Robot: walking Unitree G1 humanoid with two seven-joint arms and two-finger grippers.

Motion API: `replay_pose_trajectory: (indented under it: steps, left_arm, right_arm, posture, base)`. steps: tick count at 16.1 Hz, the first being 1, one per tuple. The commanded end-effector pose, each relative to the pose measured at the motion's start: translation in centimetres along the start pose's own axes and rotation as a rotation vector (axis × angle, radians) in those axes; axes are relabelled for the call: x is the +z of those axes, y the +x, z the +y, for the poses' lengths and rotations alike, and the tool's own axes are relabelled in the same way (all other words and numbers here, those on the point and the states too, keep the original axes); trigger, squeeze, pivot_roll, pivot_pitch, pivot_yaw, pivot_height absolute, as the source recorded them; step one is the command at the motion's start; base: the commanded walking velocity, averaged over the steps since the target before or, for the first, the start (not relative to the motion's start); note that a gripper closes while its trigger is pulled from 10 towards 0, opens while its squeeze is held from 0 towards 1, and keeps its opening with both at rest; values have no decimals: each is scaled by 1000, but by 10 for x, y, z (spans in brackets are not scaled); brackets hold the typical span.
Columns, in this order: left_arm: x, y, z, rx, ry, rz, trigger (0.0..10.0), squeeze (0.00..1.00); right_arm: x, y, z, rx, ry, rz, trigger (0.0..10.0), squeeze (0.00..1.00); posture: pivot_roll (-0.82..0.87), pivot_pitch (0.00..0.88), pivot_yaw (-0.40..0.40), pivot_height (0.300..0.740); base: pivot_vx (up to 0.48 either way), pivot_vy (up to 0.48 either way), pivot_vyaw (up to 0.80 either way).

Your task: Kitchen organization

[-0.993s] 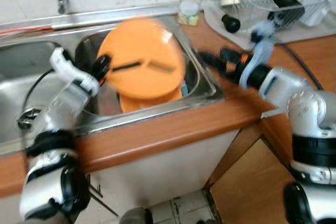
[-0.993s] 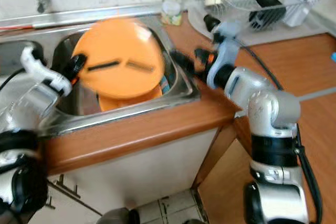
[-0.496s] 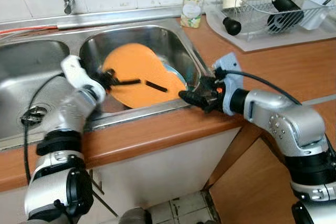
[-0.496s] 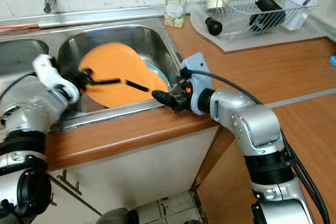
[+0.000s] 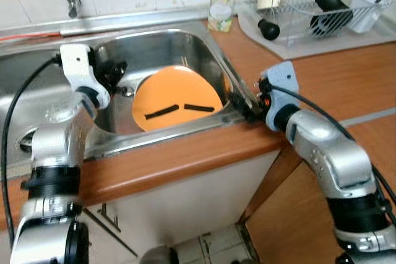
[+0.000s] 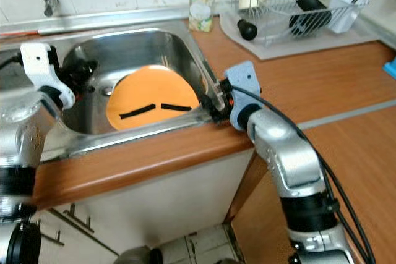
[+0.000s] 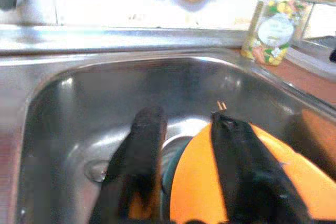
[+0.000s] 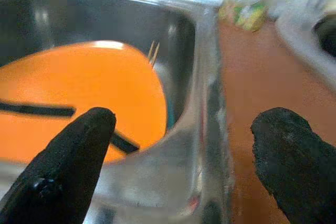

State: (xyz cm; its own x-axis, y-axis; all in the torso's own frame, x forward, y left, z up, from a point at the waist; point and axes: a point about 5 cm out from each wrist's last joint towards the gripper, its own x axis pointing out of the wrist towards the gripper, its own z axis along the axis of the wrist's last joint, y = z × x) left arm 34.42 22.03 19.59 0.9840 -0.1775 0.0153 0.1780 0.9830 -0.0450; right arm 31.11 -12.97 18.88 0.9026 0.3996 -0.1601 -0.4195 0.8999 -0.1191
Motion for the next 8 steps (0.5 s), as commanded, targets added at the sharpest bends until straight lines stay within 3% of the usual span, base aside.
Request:
replay_pose_trajectory:
  steps: [1, 2, 3, 7, 8]
  left_arm:
    - [10, -9, -9, -10, 81, -82, 10000, 1000]
    - [12, -20, -19, -9, 46, -124, 10000, 1000]
    - [12, -30, -27, 56, 69, -146, 10000, 1000]
    - [-20, -59, -48, 47, 119, -51, 10000, 1000]
    - [-32, -64, -49, 84, 91, -18, 10000, 1000]
  right_arm:
    - [7, -4, 9, -17, -38, -71, 10000, 1000]
    - [10, -6, 17, -38, -72, -120, 10000, 1000]
    - [10, -8, 29, -28, -76, -150, 10000, 1000]
    - [1, -14, 45, -87, -21, -186, 10000, 1000]
    - [-7, -16, 47, -113, -9, -163, 10000, 1000]
  posture:
    - [-34, 0, 54, 740]
    - [-29, 0, 52, 740]
    - [-26, 0, 51, 740]
    - [-19, 0, 49, 740]
    - [-22, 0, 50, 740]
  base:
    - [0, 0, 800]
    - [0, 0, 800]
    - [0, 0, 800]
    - [0, 0, 800]
    - [0, 0, 800]
